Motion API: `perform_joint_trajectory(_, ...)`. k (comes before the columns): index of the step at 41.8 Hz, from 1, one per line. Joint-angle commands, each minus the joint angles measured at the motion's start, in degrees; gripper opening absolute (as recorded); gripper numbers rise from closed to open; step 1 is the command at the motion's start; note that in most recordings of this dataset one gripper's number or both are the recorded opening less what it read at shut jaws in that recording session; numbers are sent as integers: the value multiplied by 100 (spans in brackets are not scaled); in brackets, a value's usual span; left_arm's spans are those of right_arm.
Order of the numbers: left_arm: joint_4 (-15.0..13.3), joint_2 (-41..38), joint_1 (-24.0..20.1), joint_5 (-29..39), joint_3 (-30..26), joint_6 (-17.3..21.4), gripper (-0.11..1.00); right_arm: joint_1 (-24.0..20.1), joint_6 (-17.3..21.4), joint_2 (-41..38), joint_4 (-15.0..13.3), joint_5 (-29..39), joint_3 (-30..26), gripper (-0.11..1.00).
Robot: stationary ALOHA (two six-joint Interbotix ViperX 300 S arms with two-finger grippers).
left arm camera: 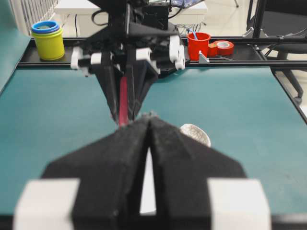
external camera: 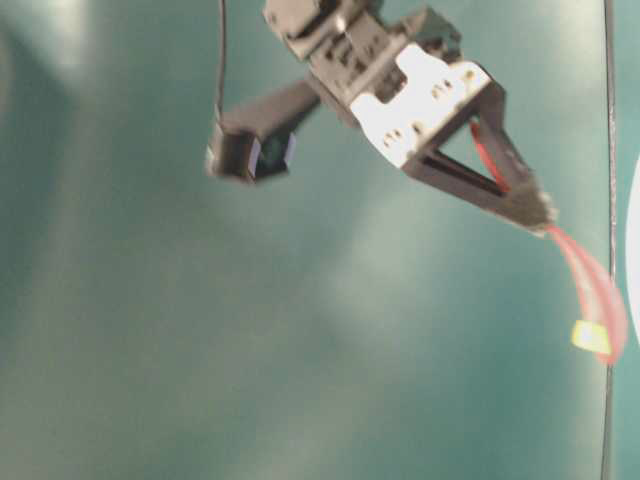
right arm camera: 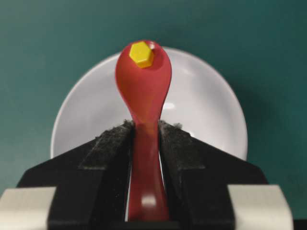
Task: Scoop the yellow hexagonal prism block from the bowl with a spoon using the right arm.
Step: 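Raise the spoon holding the yellow block above the bowl rim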
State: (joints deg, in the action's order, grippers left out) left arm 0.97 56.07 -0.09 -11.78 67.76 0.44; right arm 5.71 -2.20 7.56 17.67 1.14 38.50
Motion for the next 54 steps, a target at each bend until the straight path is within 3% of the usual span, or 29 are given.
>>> perform_joint_trajectory(1,18,-44,-9,-53,-97,0,0,-53,-9,404,-18,-545,202,23)
perform_joint_trajectory(8,18,-26,0,-62,-97,0,0,-132,0,940,-18,-1301,729,23)
perform_joint_trajectory(14,18,-26,-9,-62,-97,0,0,-185,26,1318,-18,-1441,1011,23)
perform_joint_trajectory(54,18,-26,-9,-62,-97,-79,0,-185,18,1679,-44,-1468,1143,23)
